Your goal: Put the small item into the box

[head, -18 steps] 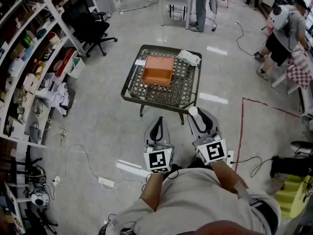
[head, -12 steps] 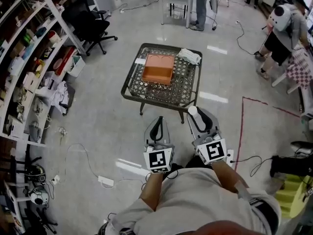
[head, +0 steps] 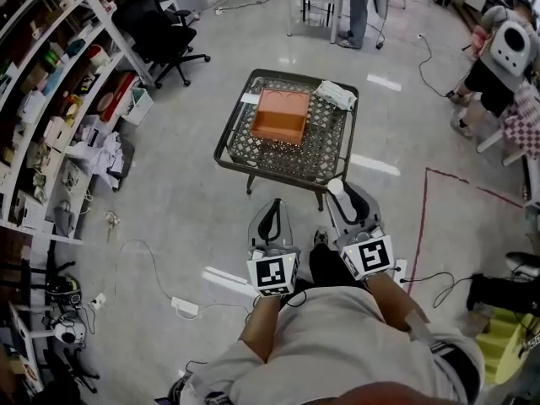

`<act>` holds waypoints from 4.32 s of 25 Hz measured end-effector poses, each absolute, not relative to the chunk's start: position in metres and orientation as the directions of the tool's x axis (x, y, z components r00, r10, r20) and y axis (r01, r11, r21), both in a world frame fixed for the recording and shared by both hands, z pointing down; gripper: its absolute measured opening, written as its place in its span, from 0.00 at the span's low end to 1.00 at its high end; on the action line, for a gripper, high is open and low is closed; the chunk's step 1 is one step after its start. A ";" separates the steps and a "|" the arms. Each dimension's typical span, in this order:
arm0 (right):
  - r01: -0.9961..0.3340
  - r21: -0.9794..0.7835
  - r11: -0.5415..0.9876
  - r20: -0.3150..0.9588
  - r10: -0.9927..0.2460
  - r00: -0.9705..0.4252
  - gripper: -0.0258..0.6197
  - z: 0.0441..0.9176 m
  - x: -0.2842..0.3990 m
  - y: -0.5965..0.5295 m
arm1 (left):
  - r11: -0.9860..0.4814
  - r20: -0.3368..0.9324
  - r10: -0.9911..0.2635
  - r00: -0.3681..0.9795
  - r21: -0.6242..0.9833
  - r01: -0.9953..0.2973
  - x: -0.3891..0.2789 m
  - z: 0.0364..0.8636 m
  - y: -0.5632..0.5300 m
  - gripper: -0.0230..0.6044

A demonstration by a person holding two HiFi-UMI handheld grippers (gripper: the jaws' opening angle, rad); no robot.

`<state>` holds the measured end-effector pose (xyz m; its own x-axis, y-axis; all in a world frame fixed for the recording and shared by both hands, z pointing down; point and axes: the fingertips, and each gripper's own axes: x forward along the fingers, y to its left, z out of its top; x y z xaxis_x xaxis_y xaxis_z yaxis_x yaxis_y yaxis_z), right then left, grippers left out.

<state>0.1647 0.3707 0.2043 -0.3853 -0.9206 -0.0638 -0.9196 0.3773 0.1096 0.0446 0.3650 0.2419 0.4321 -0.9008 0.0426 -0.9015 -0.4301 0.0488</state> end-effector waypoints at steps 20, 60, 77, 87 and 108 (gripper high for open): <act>-0.877 0.049 0.477 -0.083 -0.874 -0.480 0.24 0.196 0.199 0.202 | -0.406 0.096 -0.910 0.403 -0.019 -0.914 0.089 0.231 0.204 0.05; -0.778 0.146 0.611 0.399 -0.756 -0.519 0.24 0.335 0.057 -0.022 | -0.378 0.358 -0.842 0.404 0.144 -0.914 -0.064 0.385 0.004 0.05; -0.659 0.069 0.749 0.542 -0.582 -0.606 0.24 0.442 0.063 -0.083 | -0.295 0.511 -0.787 0.346 0.180 -0.938 -0.052 0.497 -0.021 0.05; -0.637 0.009 0.771 0.651 -0.488 -0.581 0.24 0.507 0.057 -0.097 | -0.242 0.569 -0.758 0.318 0.208 -0.948 -0.056 0.544 -0.031 0.05; -0.615 -0.071 0.785 0.818 -0.307 -0.487 0.24 0.623 0.044 -0.108 | -0.143 0.653 -0.702 0.283 0.260 -0.955 -0.058 0.625 -0.051 0.05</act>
